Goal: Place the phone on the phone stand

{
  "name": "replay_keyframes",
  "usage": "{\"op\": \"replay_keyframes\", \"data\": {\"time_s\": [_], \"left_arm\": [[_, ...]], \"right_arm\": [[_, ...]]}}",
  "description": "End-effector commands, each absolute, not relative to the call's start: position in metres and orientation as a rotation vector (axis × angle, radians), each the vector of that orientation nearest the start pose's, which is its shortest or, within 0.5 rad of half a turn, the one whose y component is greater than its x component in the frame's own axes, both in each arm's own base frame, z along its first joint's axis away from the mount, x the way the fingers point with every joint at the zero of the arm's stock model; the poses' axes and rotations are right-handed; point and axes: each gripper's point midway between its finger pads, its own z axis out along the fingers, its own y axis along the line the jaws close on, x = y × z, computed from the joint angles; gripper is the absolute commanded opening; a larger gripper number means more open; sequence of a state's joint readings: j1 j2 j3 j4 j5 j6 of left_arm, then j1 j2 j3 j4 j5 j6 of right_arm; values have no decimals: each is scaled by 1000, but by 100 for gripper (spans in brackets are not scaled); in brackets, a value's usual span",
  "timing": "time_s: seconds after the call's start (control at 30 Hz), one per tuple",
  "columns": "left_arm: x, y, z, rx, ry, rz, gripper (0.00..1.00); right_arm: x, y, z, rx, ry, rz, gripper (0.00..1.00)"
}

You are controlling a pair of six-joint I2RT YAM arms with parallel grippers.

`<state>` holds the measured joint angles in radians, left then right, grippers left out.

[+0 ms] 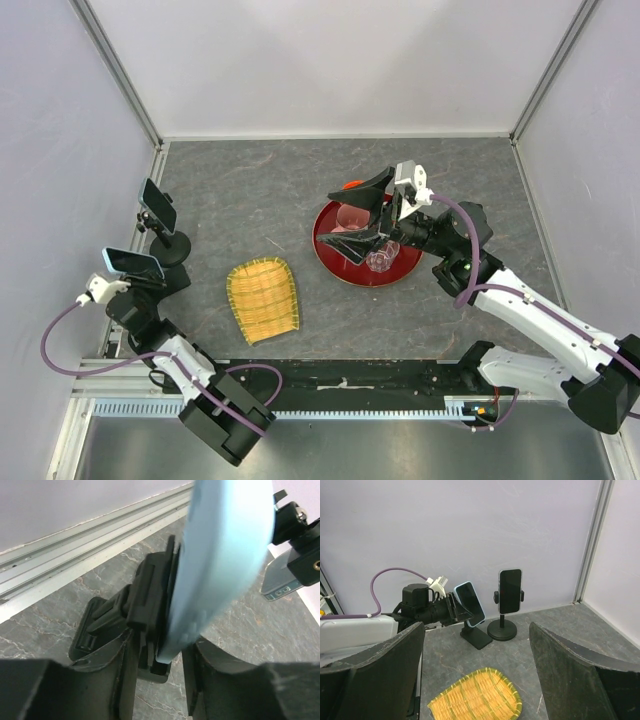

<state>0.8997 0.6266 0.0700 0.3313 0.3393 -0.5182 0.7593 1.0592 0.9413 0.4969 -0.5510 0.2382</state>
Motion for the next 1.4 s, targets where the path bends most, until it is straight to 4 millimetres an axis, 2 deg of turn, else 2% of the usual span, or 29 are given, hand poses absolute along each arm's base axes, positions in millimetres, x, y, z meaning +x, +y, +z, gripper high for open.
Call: {"op": "replay_keyframes", "data": {"time_s": [0.0, 0.03, 0.13, 0.2, 0.23, 0.27, 0.47, 0.67, 0.87, 1.0, 1.3, 1.37], "left_arm": [[223, 168, 115, -994, 1473, 15, 53], [222, 168, 114, -1007, 1470, 11, 65], [221, 168, 113, -1029, 1469, 11, 70], [220, 168, 113, -1047, 1468, 9, 78], [220, 168, 114, -1047, 1463, 10, 89], [219, 168, 115, -1056, 1460, 5, 91], [219, 170, 121, -1082, 1454, 12, 93], [210, 177, 118, -1130, 1505, 94, 94], [198, 181, 112, -1310, 1470, 110, 95], [215, 173, 136, -1245, 1462, 22, 96], [223, 164, 160, -1154, 1497, 28, 97], [220, 164, 161, -1177, 1497, 48, 97]], "right_arm": [[186, 315, 432, -815, 1009, 1160, 92], [186, 315, 432, -814, 1008, 1162, 92], [186, 315, 432, -813, 1008, 1159, 92], [185, 314, 433, -814, 1004, 1160, 92], [185, 315, 433, -815, 1003, 1161, 92], [185, 315, 433, -815, 1003, 1160, 92], [183, 315, 434, -819, 999, 1159, 92], [183, 315, 433, -821, 1001, 1155, 92], [182, 317, 433, -825, 1001, 1157, 92], [181, 318, 433, -829, 1000, 1159, 92], [181, 317, 433, -831, 1000, 1153, 92], [181, 318, 433, -832, 1002, 1154, 92]]}}
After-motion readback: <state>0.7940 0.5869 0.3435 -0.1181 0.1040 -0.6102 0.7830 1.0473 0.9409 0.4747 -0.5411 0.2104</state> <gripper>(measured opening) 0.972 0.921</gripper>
